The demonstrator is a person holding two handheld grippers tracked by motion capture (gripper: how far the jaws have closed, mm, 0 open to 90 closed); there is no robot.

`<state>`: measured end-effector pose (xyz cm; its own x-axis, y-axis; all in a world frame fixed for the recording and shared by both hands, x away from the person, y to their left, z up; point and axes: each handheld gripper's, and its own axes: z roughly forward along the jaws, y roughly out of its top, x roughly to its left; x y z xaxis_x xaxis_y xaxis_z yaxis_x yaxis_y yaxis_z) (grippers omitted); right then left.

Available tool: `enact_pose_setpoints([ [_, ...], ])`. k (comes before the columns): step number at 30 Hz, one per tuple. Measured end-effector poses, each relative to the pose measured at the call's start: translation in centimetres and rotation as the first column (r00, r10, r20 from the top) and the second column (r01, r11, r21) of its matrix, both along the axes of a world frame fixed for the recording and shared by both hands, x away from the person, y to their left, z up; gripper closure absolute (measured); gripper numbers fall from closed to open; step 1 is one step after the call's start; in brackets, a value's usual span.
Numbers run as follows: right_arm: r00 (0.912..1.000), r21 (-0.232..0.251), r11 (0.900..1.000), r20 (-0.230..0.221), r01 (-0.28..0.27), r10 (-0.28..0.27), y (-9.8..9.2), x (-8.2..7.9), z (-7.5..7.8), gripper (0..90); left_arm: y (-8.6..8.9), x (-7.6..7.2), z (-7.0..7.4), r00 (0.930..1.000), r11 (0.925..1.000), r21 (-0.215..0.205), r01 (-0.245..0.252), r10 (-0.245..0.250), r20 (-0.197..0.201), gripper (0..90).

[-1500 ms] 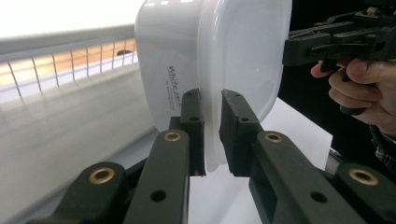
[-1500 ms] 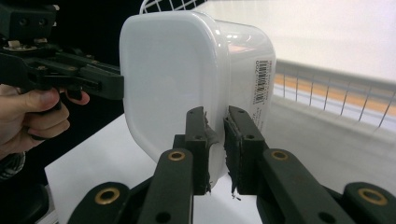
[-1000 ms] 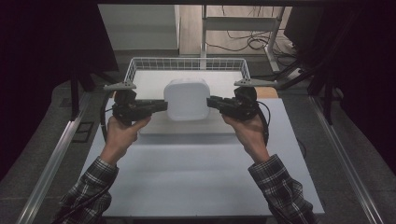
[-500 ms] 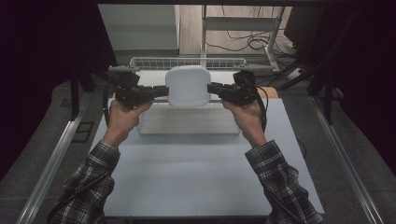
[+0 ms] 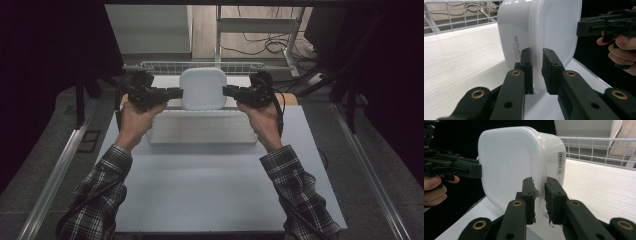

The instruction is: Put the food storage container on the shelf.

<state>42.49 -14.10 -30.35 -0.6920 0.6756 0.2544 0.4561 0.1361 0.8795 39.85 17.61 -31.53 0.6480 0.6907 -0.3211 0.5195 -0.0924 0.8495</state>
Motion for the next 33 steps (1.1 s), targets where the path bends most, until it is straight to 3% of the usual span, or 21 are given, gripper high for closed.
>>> enact_pose_setpoints([
  [4,1.0000,0.013,1.000,-0.006,0.003,-0.003,-0.1,0.2,-0.4,77.2,0.1,0.1,-0.5,1.0000,0.9996,-0.030,0.000,0.000,0.002,79.6],
  [9,1.0000,0.004,1.000,-0.004,0.001,-0.001,0.1,0.2,-0.2,77.0,0.3,0.2,-0.6,1.0000,0.9994,-0.034,-0.004,0.004,0.002,79.3],
  [25,0.9993,-0.023,0.999,-0.012,0.035,-0.035,1.2,2.1,0.2,70.0,-0.5,1.7,0.0,0.9977,0.9975,0.025,-0.065,0.065,0.017,69.4],
  [33,0.9987,-0.035,0.998,-0.020,0.046,-0.047,1.7,2.8,0.4,66.9,-0.5,2.4,0.0,0.9969,0.9967,0.021,-0.079,0.078,0.004,68.1],
])
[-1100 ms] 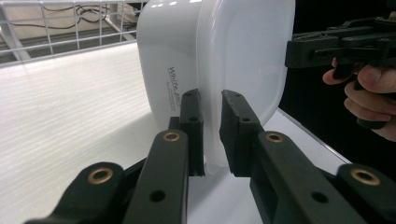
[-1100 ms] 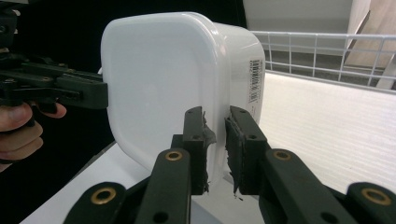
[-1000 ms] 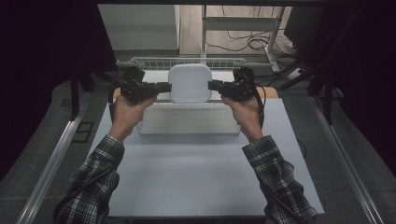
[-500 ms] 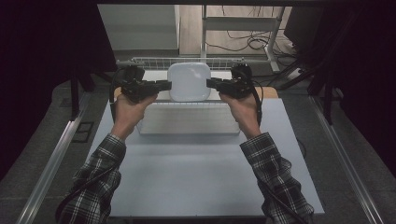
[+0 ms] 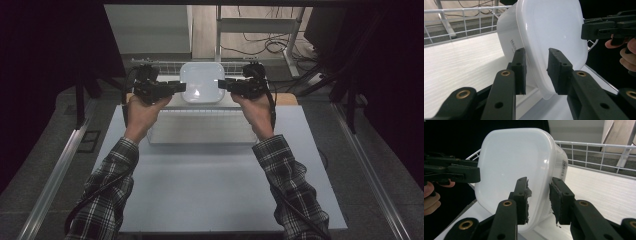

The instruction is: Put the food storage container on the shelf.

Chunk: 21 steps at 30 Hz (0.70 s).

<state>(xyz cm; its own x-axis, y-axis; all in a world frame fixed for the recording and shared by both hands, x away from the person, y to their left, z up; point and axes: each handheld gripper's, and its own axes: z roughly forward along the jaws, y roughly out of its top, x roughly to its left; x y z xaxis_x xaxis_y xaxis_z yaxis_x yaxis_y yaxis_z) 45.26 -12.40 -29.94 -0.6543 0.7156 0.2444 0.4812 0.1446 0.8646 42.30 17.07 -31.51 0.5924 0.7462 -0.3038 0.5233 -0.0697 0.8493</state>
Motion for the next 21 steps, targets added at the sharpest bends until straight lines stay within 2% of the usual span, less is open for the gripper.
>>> enact_pose_setpoints([
  [6,1.0000,-0.003,1.000,-0.004,0.006,-0.006,0.3,0.6,0.0,65.2,0.1,0.6,0.0,0.9999,1.0000,-0.001,-0.009,0.009,-0.007,67.1],
  [13,0.9999,-0.023,1.000,-0.015,0.008,-0.008,0.7,1.2,0.0,60.9,0.0,1.3,0.1,0.9996,0.9994,0.020,-0.026,0.027,-0.009,62.7],
  [21,0.9984,-0.002,1.000,-0.055,0.011,-0.011,0.7,2.1,-0.2,55.4,0.0,2.3,0.0,0.9984,0.9982,0.025,-0.055,0.056,-0.014,55.1],
])
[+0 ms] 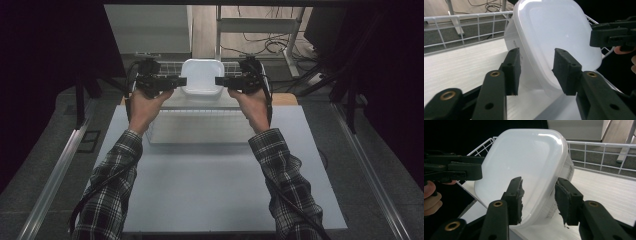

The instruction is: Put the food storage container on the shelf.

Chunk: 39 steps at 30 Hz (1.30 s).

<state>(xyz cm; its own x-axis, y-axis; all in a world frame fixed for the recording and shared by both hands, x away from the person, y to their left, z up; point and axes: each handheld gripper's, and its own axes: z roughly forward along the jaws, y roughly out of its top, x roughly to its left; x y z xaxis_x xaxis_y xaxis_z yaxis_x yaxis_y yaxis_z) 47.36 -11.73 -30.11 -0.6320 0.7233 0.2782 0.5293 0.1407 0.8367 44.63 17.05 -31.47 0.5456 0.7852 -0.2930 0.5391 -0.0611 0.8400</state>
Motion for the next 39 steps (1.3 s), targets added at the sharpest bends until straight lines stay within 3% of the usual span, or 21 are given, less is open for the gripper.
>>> enact_pose_setpoints([
  [2,1.0000,-0.006,1.000,0.000,0.004,-0.004,0.2,0.3,0.0,51.6,-0.1,0.1,0.0,1.0000,1.0000,0.009,-0.002,0.002,0.002,52.2],
  [3,0.9994,-0.024,0.999,0.020,0.028,-0.027,0.4,0.4,-0.1,48.8,-0.3,0.2,-0.1,1.0000,1.0000,0.007,0.003,-0.003,0.003,51.0],
  [14,0.9969,-0.081,0.995,0.063,0.052,-0.047,1.2,0.5,0.3,54.3,-0.7,0.2,0.0,0.9999,0.9998,0.007,0.016,-0.016,0.003,49.9],
  [20,0.9963,-0.083,0.995,0.063,0.064,-0.059,1.4,0.7,0.2,53.3,-1.0,0.5,-0.2,0.9984,0.9987,0.028,-0.042,0.041,0.039,44.7],
  [25,0.9938,-0.095,0.992,0.076,0.088,-0.081,1.2,0.7,0.2,44.7,-1.0,0.4,0.0,0.9953,0.9965,0.052,-0.066,0.063,0.074,37.3],
  [30,0.9917,-0.074,0.995,0.114,0.069,-0.060,0.8,0.4,0.4,30.8,-0.6,0.1,0.3,0.9985,0.9999,-0.013,0.002,-0.002,0.055,25.4],
  [33,0.9937,-0.056,0.998,0.109,0.033,-0.027,0.4,0.2,0.5,23.7,-0.9,-0.4,0.3,0.9974,0.9990,0.005,0.044,-0.044,0.057,18.8],
  [37,0.9922,-0.070,0.998,0.125,0.002,0.007,0.4,-0.4,0.3,15.5,-1.2,-0.9,0.1,0.9934,0.9955,0.000,0.095,-0.095,0.065,13.1],
  [39,0.9902,-0.087,0.996,0.137,-0.014,0.026,0.5,-0.9,0.2,12.2,-1.5,-1.1,-0.2,0.9904,0.9924,0.020,0.121,-0.122,0.065,9.4],
])
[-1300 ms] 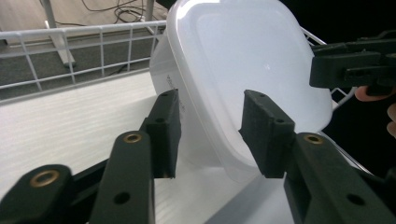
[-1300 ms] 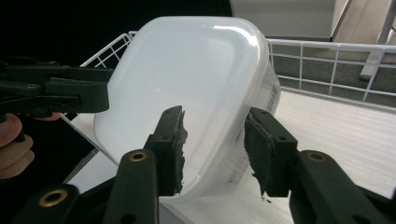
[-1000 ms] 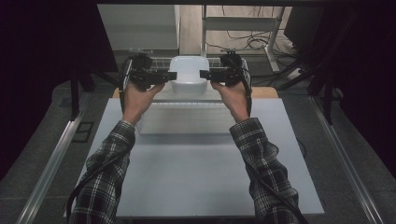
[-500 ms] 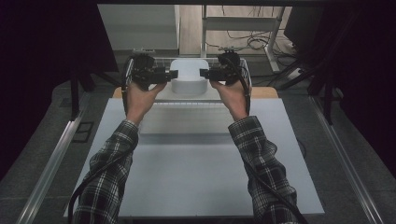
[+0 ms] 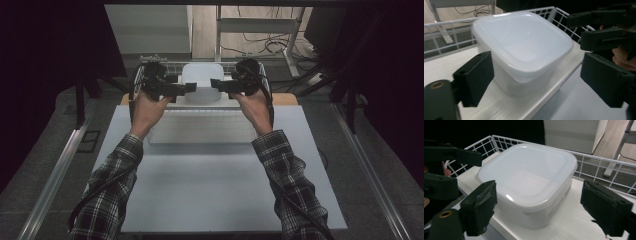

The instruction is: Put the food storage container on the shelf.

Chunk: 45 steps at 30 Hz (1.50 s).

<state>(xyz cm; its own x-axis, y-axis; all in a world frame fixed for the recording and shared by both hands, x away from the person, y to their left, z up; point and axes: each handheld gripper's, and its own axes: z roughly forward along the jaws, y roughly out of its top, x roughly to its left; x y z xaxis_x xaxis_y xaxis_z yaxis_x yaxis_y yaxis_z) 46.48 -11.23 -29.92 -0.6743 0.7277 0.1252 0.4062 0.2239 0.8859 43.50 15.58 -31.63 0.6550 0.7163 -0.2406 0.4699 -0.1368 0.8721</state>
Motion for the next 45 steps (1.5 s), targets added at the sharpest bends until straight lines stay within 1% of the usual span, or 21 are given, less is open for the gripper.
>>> enact_pose_setpoints([
  [1,1.0000,-0.004,1.000,0.007,-0.005,0.005,0.0,-0.2,-0.1,10.9,-0.1,-0.1,-0.1,0.9999,0.9999,0.016,0.005,-0.005,0.011,8.2],
  [3,0.9997,-0.006,1.000,0.015,-0.017,0.017,0.0,-0.7,-0.2,9.3,-0.2,-0.5,-0.4,0.9994,0.9995,0.030,0.005,-0.006,0.033,6.7],
  [6,0.9993,-0.008,1.000,0.021,-0.030,0.030,0.0,-1.2,-0.5,7.9,-0.2,-0.7,-0.7,0.9990,0.9997,0.025,0.001,-0.002,0.045,6.0],
  [9,0.9990,-0.015,0.999,0.025,-0.037,0.037,0.0,-1.7,-0.7,6.8,-0.1,-1.1,-1.0,0.9979,0.9995,0.033,-0.004,0.001,0.064,6.4],
  [11,0.9986,-0.020,0.999,0.025,-0.046,0.046,-0.1,-2.0,-1.0,6.3,0.0,-1.4,-1.2,0.9977,0.9996,0.027,0.006,-0.008,0.068,7.3],
  [13,0.9984,-0.037,0.998,0.034,-0.045,0.046,-0.2,-2.2,-1.3,5.9,0.2,-1.7,-1.4,0.9976,0.9996,0.020,0.019,-0.020,0.066,7.3],
  [17,0.9981,-0.046,0.998,0.031,-0.052,0.053,-0.4,-2.6,-1.8,5.5,0.4,-2.3,-1.8,0.9973,0.9992,0.022,0.032,-0.034,0.065,7.7],
  [22,0.9974,-0.060,0.996,0.025,-0.065,0.067,-0.5,-3.3,-2.4,5.4,0.6,-3.1,-2.2,0.9955,0.9990,0.012,0.044,-0.045,0.084,7.8],
  [27,0.9961,-0.071,0.994,0.027,-0.082,0.084,-0.5,-3.7,-2.9,5.4,0.6,-3.8,-2.8,0.9956,0.9985,0.011,0.053,-0.053,0.078,6.2],
  [30,0.9951,-0.087,0.992,0.032,-0.091,0.094,-0.4,-4.0,-3.1,5.4,0.5,-4.2,-3.1,0.9946,0.9971,0.004,0.076,-0.077,0.071,4.7],
  [34,0.9939,-0.088,0.991,0.036,-0.101,0.105,-0.3,-4.4,-3.2,5.4,0.2,-4.8,-3.5,0.9924,0.9949,0.036,0.094,-0.097,0.076,3.5],
  [39,0.9924,-0.088,0.990,0.037,-0.113,0.117,-0.4,-4.9,-3.4,5.3,0.1,-5.5,-4.0,0.9909,0.9930,0.047,0.108,-0.111,0.075,3.0],
  [40,0.9921,-0.088,0.989,0.037,-0.116,0.120,-0.4,-5.0,-3.5,5.3,0.0,-5.6,-4.1,0.9908,0.9928,0.046,0.111,-0.114,0.073,3.1],
  [42,0.9914,-0.087,0.989,0.037,-0.122,0.126,-0.4,-5.3,-3.6,5.2,0.0,-5.9,-4.3,0.9905,0.9910,0.044,0.126,-0.128,0.050,3.7],
  [45,0.9899,-0.089,0.987,0.039,-0.132,0.136,-0.6,-5.7,-3.9,5.1,-0.1,-6.3,-4.8,0.9899,0.9895,0.054,0.134,-0.136,0.038,4.3],
])
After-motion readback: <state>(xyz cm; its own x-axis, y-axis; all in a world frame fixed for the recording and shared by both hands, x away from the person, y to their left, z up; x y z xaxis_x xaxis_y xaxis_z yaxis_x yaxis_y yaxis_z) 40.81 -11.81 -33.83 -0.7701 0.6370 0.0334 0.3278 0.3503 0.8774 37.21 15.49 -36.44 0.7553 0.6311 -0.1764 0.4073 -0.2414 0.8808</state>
